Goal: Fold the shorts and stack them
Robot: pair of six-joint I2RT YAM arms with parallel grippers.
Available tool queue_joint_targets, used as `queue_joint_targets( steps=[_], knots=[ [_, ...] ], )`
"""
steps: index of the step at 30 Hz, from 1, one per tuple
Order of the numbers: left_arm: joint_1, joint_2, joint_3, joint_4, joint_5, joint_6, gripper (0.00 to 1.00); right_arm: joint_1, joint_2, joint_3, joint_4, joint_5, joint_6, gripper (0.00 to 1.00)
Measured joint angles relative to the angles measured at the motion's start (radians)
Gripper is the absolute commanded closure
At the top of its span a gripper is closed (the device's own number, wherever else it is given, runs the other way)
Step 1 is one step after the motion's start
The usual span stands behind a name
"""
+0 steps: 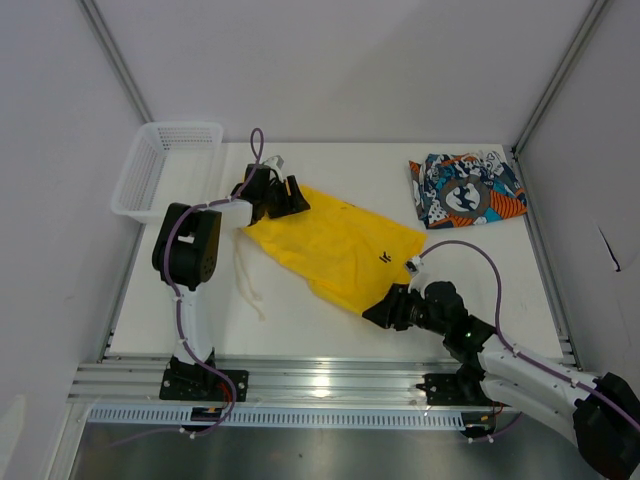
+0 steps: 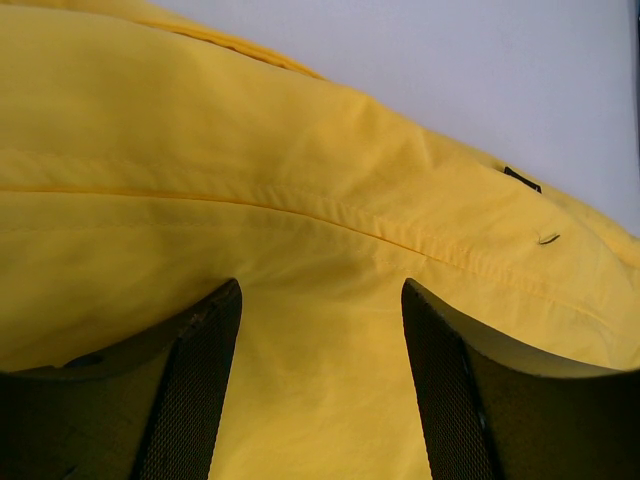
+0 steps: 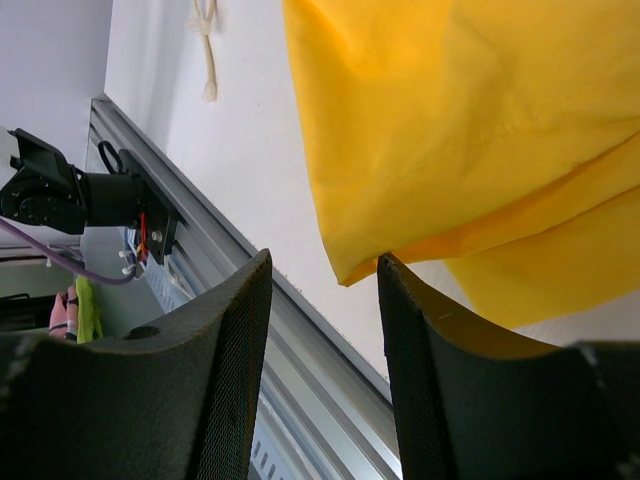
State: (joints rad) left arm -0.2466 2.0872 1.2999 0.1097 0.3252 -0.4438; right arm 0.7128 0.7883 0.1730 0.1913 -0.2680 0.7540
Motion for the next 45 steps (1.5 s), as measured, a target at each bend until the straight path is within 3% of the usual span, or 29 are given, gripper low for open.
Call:
queue_joint_targets(
  steps=[9,18,22,31,35,36,38,41,45],
  knots=[
    [0.0,0.0,0.0,0.0,0.0,0.0,0.31,0.006,0.013,0.014,0.013,-0.001,-0.001,0.5],
    [0.0,0.0,0.0,0.0,0.0,0.0,0.31,0.012,0.053,-0.079,0.16,0.005,0.066,0.53],
    [0.0,0.0,0.0,0.0,0.0,0.0,0.31,0.019,0.054,-0.105,0.205,0.025,0.085,0.6],
    [0.0,0.0,0.0,0.0,0.0,0.0,0.31,0.042,0.164,-0.113,0.327,0.064,0.11,0.61],
    [0.0,0.0,0.0,0.0,0.0,0.0,0.31,0.052,0.222,-0.113,0.371,0.077,0.11,0.75],
    [0.0,0.0,0.0,0.0,0.0,0.0,0.31,0.053,0.234,-0.113,0.375,0.081,0.109,0.89],
    [0.0,0.0,0.0,0.0,0.0,0.0,0.31,0.055,0.242,-0.113,0.374,0.09,0.111,1.0],
    [0.0,0.0,0.0,0.0,0.0,0.0,0.31,0.058,0.229,-0.113,0.351,0.107,0.124,1.0],
    [0.0,0.0,0.0,0.0,0.0,0.0,0.31,0.063,0.087,-0.115,0.241,0.141,0.136,1.0]
  ],
)
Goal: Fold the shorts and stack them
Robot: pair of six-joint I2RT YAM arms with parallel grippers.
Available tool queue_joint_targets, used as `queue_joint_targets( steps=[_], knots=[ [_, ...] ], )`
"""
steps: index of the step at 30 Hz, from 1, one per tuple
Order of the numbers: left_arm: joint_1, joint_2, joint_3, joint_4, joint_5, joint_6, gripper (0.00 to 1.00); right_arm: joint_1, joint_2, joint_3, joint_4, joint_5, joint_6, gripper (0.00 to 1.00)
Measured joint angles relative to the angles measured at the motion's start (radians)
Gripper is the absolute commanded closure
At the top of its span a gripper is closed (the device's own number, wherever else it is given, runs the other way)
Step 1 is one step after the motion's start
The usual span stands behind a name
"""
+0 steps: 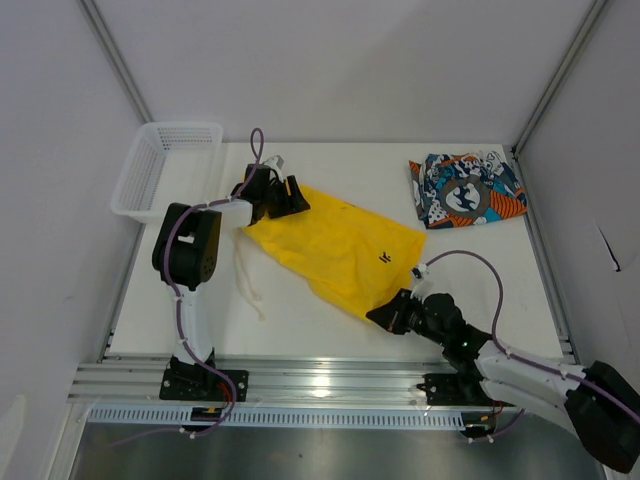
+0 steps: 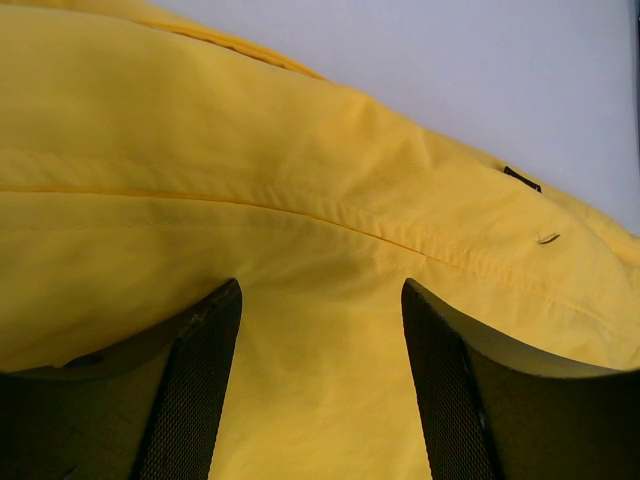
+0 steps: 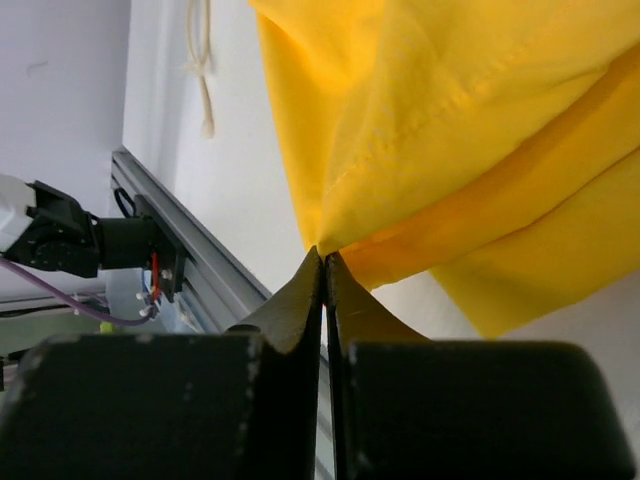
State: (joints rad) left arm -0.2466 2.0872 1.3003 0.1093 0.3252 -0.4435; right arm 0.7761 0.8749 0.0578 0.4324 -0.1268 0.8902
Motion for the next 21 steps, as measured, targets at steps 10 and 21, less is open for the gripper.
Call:
queue_joint_targets(
  steps=[10,21],
  knots=[
    [0.0,0.002,0.003,-0.003,0.0,0.0,0.31,0.002,-0.298,-0.002,-0.327,0.056,0.062,1.0],
    [-0.005,0.008,0.017,-0.02,0.021,0.0,0.29,0.008,-0.296,-0.002,-0.484,0.091,0.109,0.76]
  ],
)
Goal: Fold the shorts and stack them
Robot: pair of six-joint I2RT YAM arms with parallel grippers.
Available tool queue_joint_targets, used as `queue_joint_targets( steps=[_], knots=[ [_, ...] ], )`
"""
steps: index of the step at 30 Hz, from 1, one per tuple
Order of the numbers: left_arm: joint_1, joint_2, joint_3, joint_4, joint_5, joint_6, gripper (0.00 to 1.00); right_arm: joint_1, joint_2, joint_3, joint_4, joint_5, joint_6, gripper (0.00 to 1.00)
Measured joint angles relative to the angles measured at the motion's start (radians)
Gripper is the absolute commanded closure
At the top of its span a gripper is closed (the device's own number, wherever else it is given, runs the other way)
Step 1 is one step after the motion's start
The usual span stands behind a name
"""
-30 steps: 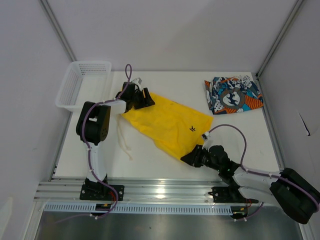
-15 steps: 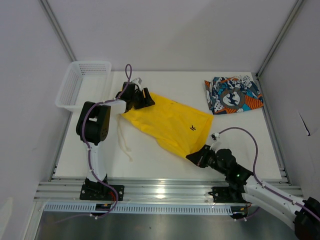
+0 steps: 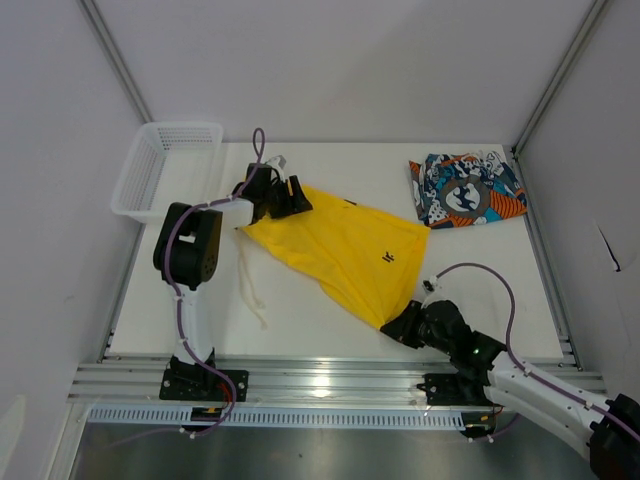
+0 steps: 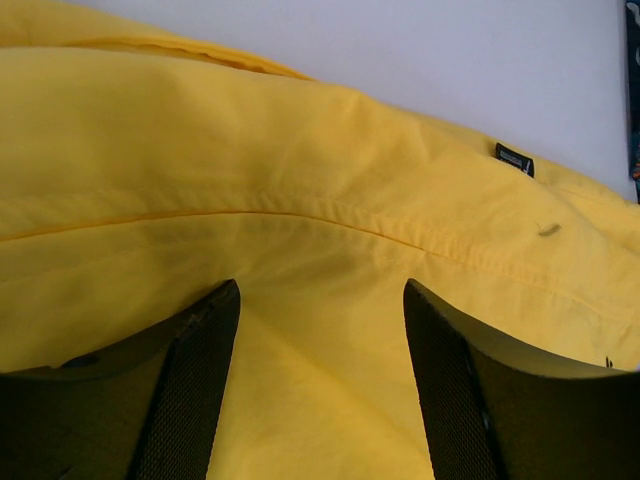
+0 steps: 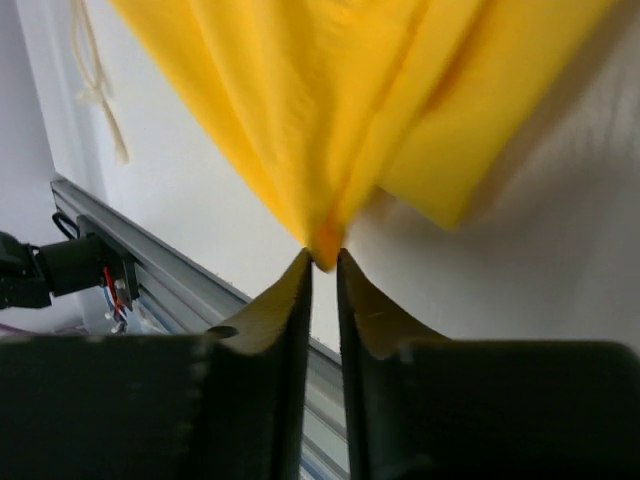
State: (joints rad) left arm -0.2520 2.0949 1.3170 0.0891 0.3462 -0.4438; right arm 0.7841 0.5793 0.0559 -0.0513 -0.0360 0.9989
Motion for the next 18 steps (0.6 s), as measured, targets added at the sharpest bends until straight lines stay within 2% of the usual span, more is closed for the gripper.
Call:
queue_joint_targets(
  steps=[5,7,9,10,11,13,16,18],
  knots=[
    [0.009,-0.001,-0.009,0.016,0.069,-0.013,0.25,0.003,0.065,0.051,-0.091,0.036,-0.031,0.56],
    [0.014,-0.014,-0.035,0.034,0.104,-0.027,0.23,0.002,0.108,0.111,-0.129,0.063,-0.06,0.5],
    [0.016,-0.044,-0.071,0.024,0.135,-0.039,0.2,-0.011,0.156,0.18,-0.168,0.083,-0.095,0.49],
    [0.016,-0.066,-0.092,0.014,0.149,-0.045,0.13,-0.031,0.176,0.214,-0.187,0.084,-0.117,0.48],
    [0.016,-0.089,-0.112,0.002,0.166,-0.049,0.03,-0.054,0.191,0.249,-0.198,0.085,-0.138,0.48],
    [0.016,-0.148,-0.146,-0.028,0.193,-0.059,0.01,-0.114,0.215,0.309,-0.215,0.082,-0.185,0.47],
    [0.015,-0.254,-0.174,-0.085,0.208,-0.063,0.01,-0.222,0.233,0.362,-0.231,0.065,-0.24,0.31],
    [0.015,-0.338,-0.179,-0.127,0.205,-0.061,0.01,-0.31,0.242,0.381,-0.24,0.047,-0.28,0.28]
  ],
)
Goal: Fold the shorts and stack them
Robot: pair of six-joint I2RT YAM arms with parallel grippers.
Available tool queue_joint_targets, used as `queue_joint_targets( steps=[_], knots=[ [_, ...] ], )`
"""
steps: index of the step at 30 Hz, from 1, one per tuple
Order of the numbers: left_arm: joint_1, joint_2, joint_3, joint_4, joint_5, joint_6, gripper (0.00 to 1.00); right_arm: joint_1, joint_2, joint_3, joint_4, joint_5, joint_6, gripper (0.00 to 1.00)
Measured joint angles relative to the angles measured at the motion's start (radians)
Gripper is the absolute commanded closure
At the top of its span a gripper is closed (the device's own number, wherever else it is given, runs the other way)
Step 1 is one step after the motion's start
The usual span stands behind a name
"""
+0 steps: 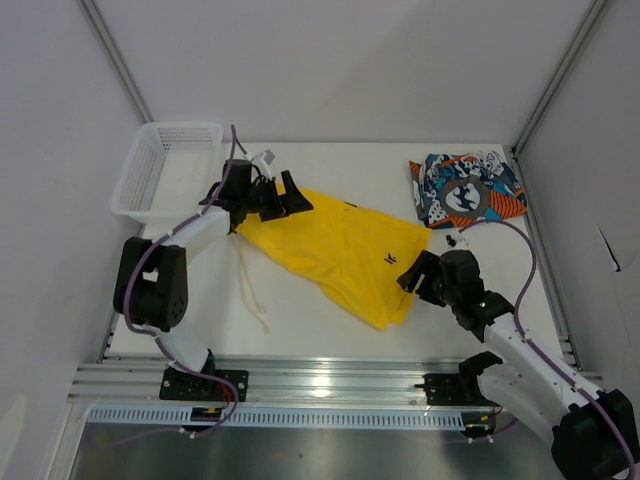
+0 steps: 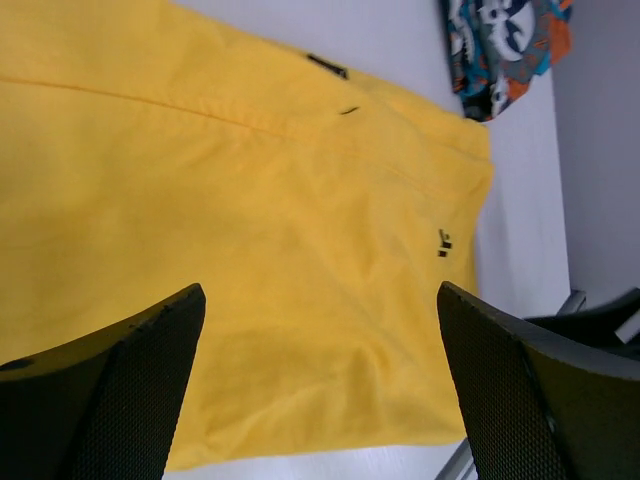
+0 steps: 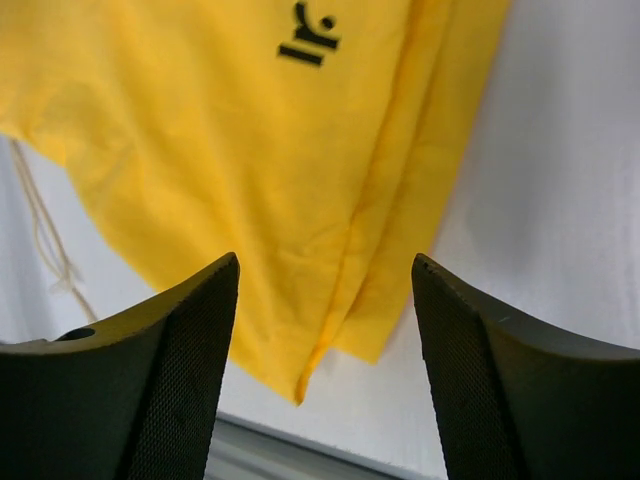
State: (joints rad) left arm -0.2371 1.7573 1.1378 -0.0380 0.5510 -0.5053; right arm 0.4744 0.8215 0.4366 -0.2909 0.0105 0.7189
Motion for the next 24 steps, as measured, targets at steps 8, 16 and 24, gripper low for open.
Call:
queue_joint_targets(
  steps=[8,16,24],
  knots=[
    [0.004,-0.268,-0.001,-0.178,-0.215,0.016,0.01,-0.163,0.241,0.108,-0.014,-0.031,-0.118,0.22],
    [0.106,-0.338,-0.172,-0.219,-0.425,-0.014,0.01,-0.167,0.457,0.202,0.008,0.01,-0.156,0.25],
    [0.166,-0.346,-0.259,-0.211,-0.515,-0.042,0.01,-0.169,0.69,0.371,0.022,0.08,-0.187,0.46]
  ],
)
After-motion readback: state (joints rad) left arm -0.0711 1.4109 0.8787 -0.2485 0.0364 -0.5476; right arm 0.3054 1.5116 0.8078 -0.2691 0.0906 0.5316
